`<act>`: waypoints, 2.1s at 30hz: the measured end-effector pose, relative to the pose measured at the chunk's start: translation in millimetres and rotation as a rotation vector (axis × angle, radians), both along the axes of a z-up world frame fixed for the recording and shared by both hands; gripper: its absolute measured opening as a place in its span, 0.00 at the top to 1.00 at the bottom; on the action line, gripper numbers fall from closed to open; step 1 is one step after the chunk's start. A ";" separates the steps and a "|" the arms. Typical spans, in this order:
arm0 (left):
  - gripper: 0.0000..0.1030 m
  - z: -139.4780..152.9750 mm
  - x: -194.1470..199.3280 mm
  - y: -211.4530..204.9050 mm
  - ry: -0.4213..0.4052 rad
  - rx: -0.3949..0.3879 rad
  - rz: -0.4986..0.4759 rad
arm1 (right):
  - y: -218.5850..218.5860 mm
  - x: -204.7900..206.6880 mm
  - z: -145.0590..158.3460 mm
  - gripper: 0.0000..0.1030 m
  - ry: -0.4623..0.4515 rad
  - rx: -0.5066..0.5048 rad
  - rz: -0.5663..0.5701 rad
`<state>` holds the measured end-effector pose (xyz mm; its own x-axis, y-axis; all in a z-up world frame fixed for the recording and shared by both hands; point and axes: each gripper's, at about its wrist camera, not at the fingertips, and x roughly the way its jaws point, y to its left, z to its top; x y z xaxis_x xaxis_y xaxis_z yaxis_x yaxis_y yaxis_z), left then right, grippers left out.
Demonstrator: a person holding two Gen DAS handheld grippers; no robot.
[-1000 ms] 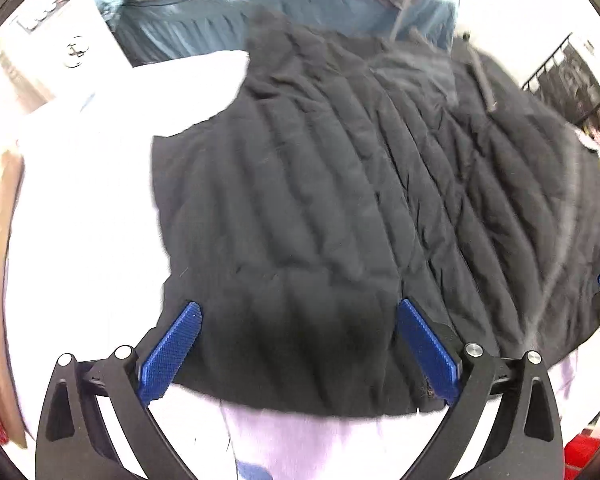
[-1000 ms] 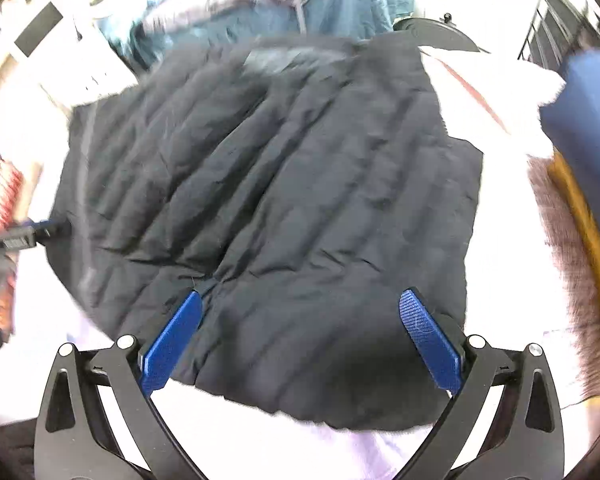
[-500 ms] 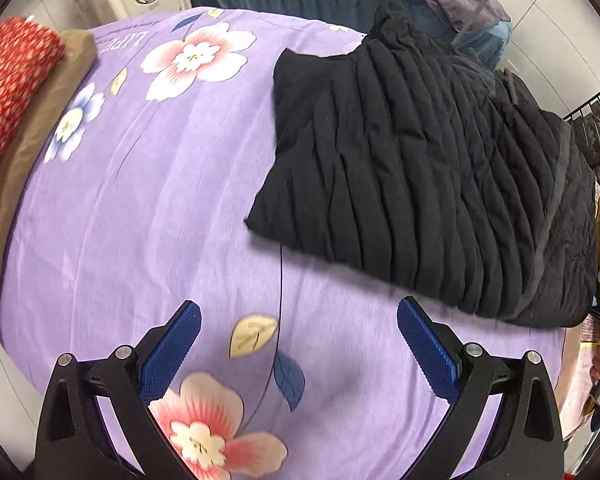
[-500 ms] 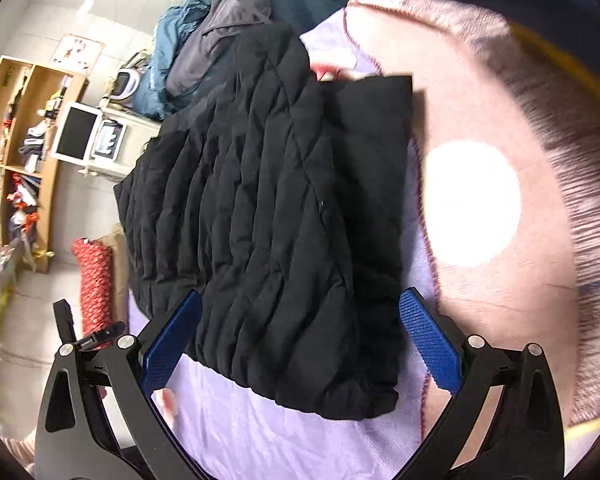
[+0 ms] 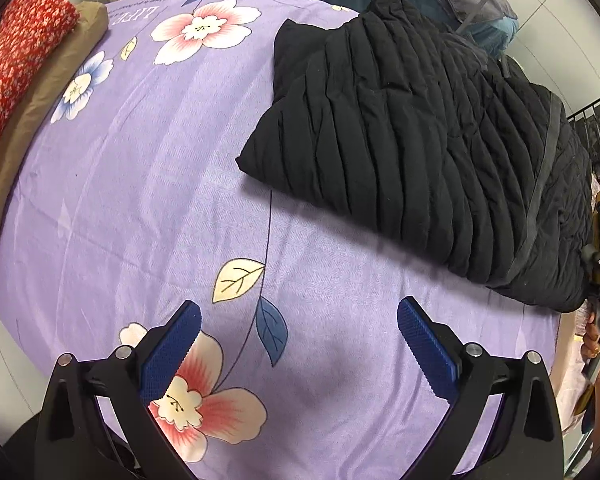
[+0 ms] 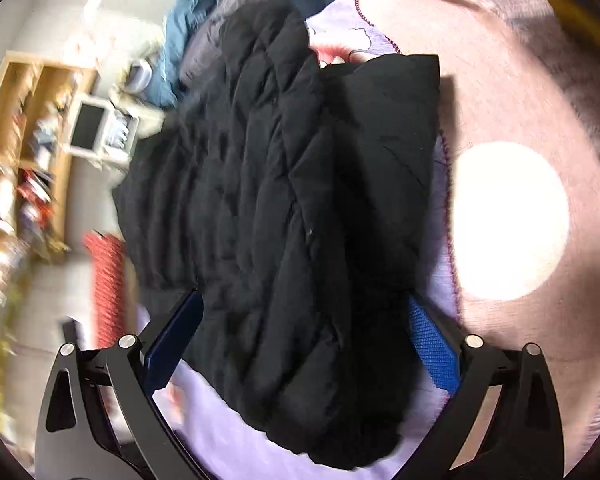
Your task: Fold large clothes
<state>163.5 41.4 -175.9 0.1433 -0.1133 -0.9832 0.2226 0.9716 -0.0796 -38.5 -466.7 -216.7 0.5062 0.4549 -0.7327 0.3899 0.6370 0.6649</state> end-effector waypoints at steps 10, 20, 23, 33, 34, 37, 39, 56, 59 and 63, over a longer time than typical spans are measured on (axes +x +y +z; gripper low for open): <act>0.06 -2.1 -4.9 2.2 0.016 0.015 -0.003 | -7.1 -21.1 -11.7 0.15 -0.039 0.091 -0.065; 0.06 -0.9 -8.7 -3.5 0.016 0.015 -0.018 | -17.7 43.2 -22.3 0.14 -0.086 0.197 -0.105; 0.06 2.2 -4.3 -6.5 0.009 -0.017 -0.028 | -14.1 56.3 -21.0 0.14 -0.064 0.179 -0.102; 0.06 6.8 65.1 14.2 -0.017 -0.176 0.010 | 8.1 56.6 -9.2 0.27 -0.005 0.074 -0.026; 0.06 7.2 79.9 15.6 -0.020 -0.199 0.013 | 8.4 59.1 -9.7 0.27 0.008 0.077 -0.033; 0.06 2.6 116.9 9.1 -0.025 -0.239 -0.022 | 13.8 67.2 -9.7 0.27 0.049 0.043 -0.035; 0.06 -7.9 136.9 0.8 -0.018 -0.244 -0.058 | 18.9 73.4 -7.4 0.27 0.072 0.019 -0.040; 0.05 -82.9 208.2 -50.4 0.127 -0.396 -0.241 | 37.5 85.9 -3.2 0.25 0.135 -0.016 -0.103; 0.05 -83.2 220.4 -59.7 0.143 -0.415 -0.186 | 43.4 89.6 -0.6 0.25 0.150 -0.038 -0.108; 0.11 -80.6 212.7 -74.2 0.110 -0.373 -0.193 | 51.0 94.7 4.8 0.27 0.177 -0.088 -0.115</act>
<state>376.3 -32.8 -256.5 -0.0190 -0.4786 -0.8778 0.3682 0.8130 -0.4512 56.2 -415.7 -211.9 0.4110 0.3323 -0.8489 0.5687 0.6343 0.5236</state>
